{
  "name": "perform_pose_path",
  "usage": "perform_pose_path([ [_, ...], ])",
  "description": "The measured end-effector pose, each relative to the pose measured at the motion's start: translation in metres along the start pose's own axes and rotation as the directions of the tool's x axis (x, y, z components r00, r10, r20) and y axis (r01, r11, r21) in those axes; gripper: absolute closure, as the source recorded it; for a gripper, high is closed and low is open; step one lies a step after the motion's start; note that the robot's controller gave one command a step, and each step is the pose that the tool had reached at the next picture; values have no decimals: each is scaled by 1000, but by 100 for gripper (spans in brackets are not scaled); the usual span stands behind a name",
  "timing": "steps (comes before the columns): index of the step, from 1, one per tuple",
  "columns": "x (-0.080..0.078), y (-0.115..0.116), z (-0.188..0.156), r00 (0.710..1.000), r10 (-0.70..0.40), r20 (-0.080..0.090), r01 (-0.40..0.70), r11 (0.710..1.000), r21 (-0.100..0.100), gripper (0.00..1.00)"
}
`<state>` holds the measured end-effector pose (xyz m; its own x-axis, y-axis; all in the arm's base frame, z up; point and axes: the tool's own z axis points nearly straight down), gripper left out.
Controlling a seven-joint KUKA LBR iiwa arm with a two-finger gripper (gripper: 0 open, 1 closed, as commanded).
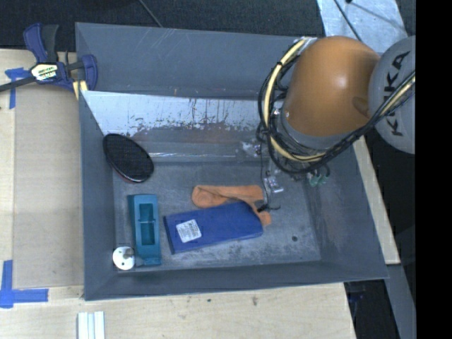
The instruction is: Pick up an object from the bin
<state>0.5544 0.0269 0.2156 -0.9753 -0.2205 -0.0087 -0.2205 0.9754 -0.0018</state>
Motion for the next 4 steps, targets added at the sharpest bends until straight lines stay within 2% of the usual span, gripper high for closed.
perform_pose_path([
  [1, -16, -2, 28, 995, 103, -4, -103, 995, -1, 0],
  [2, -6, -3, 57, 1000, -12, -4, 12, 1000, -1, 0],
  [3, -22, -18, 96, 1000, -7, -2, 7, 1000, -1, 0],
  [4, -23, -19, 134, 998, -65, 0, 65, 998, -1, 100],
])
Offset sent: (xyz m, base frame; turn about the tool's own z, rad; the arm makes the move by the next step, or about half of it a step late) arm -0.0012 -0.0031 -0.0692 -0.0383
